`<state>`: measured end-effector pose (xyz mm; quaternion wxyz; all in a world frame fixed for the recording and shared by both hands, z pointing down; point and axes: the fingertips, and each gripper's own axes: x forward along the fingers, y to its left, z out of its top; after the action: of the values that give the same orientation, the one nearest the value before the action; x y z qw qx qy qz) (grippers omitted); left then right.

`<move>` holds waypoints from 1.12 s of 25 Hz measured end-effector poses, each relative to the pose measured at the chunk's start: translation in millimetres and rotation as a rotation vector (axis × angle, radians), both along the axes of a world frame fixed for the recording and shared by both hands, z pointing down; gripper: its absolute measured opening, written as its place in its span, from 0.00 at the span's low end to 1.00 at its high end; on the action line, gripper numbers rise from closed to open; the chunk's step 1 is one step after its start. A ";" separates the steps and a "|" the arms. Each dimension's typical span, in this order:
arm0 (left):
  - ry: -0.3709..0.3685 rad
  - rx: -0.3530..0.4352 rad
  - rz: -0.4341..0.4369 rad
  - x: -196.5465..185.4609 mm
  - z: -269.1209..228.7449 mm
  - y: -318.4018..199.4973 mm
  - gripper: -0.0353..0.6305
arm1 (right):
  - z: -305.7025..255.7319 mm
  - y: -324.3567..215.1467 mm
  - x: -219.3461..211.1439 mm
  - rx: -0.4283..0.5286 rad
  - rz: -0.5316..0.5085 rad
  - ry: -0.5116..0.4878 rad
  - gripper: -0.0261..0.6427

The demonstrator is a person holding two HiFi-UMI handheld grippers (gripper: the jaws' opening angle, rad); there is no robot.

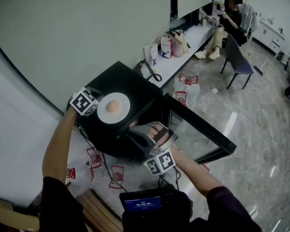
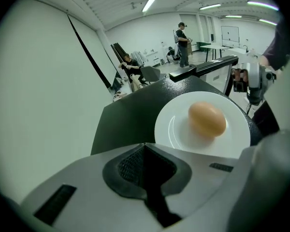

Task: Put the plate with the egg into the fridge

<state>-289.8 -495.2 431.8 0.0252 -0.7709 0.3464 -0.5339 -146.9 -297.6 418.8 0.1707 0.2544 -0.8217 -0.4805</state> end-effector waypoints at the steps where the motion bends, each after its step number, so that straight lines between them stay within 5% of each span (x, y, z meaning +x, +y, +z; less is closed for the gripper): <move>1: 0.008 -0.004 0.013 2.4 0.5 1.0 0.07 | 2.5 -3.3 -1.1 -0.002 0.009 0.022 0.17; 13: 0.032 0.022 0.168 45.9 2.3 35.0 0.07 | 14.0 -15.6 -16.4 0.149 0.052 0.196 0.18; 21: 0.060 0.031 0.164 48.8 -1.0 43.3 0.07 | 9.8 -12.2 -22.5 0.262 0.018 0.287 0.09; 28: 0.155 0.168 0.115 45.8 -30.5 57.1 0.07 | 17.6 -3.6 -22.1 0.310 0.014 0.372 0.07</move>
<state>-244.0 -438.1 401.3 0.0938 -0.8236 0.3460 -0.4395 -168.9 -301.2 436.4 0.2816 0.1902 -0.6908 -0.6382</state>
